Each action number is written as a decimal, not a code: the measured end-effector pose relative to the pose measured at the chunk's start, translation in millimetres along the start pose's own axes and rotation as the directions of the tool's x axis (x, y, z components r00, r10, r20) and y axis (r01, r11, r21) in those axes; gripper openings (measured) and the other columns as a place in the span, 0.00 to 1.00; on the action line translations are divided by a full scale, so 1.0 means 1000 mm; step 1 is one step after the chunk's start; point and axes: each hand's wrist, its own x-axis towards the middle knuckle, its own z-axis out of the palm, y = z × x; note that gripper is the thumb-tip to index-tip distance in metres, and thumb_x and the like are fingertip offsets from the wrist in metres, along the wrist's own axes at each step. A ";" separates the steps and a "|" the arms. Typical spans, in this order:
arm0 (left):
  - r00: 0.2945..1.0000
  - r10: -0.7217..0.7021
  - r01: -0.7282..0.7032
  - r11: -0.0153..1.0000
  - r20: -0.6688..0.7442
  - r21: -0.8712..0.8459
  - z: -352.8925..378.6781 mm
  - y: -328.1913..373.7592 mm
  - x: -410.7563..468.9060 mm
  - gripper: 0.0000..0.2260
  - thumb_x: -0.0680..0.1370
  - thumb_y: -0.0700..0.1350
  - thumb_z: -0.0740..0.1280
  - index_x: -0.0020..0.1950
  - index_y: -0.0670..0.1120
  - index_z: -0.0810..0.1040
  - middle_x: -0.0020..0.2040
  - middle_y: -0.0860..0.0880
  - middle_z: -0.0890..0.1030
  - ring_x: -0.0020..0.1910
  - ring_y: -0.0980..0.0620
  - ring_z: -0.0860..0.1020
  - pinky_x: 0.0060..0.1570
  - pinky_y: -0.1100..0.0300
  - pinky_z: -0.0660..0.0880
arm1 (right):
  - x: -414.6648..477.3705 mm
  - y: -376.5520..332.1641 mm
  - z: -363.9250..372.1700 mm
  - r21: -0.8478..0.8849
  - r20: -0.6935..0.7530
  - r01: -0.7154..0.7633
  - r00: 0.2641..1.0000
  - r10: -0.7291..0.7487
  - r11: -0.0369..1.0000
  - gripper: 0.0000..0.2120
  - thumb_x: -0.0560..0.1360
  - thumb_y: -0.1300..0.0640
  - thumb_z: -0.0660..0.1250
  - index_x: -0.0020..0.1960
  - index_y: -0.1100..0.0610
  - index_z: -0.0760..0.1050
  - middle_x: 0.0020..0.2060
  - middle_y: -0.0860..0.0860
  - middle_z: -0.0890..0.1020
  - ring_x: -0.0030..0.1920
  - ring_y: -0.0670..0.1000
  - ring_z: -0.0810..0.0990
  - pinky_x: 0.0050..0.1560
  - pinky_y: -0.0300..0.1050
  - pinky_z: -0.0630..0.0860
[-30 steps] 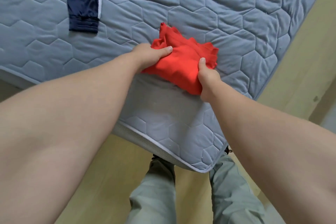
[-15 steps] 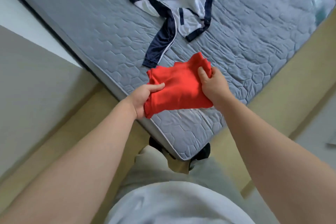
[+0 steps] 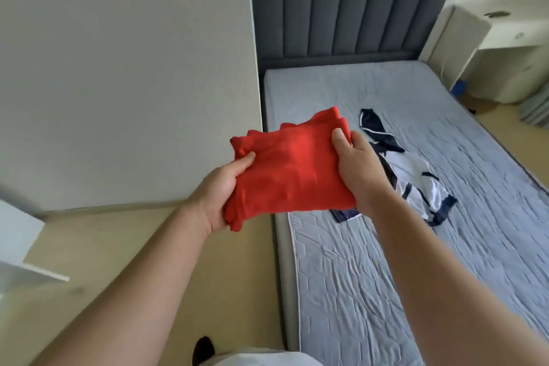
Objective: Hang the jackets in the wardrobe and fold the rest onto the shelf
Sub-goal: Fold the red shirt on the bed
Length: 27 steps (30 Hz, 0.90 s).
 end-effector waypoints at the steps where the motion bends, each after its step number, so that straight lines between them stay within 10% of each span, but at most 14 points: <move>1: 0.999 0.035 -0.034 0.999 0.022 -0.033 -0.014 0.012 -0.012 0.15 0.78 0.54 0.69 0.57 0.46 0.87 0.57 0.44 0.85 0.48 0.49 0.86 0.41 0.57 0.83 | -0.004 -0.014 0.016 -0.003 0.019 0.025 1.000 -0.025 1.000 0.16 0.81 0.38 0.59 0.50 0.50 0.75 0.41 0.47 0.81 0.38 0.46 0.80 0.38 0.43 0.75; 14: 0.963 0.266 -0.270 0.950 -0.042 -0.156 -0.257 0.135 -0.117 0.12 0.76 0.52 0.72 0.54 0.47 0.87 0.59 0.44 0.85 0.54 0.48 0.85 0.44 0.59 0.81 | -0.061 -0.129 0.288 0.058 0.212 0.099 0.971 -0.109 0.993 0.15 0.79 0.37 0.61 0.57 0.46 0.75 0.48 0.49 0.84 0.48 0.54 0.84 0.52 0.60 0.82; 27: 0.817 0.435 -0.522 0.837 -0.380 -0.165 -0.461 0.186 -0.262 0.15 0.75 0.53 0.75 0.58 0.48 0.86 0.61 0.44 0.84 0.59 0.46 0.83 0.49 0.58 0.81 | -0.158 -0.216 0.530 0.077 0.494 0.337 0.805 -0.330 0.938 0.15 0.79 0.34 0.59 0.49 0.43 0.75 0.41 0.41 0.83 0.42 0.46 0.83 0.42 0.46 0.79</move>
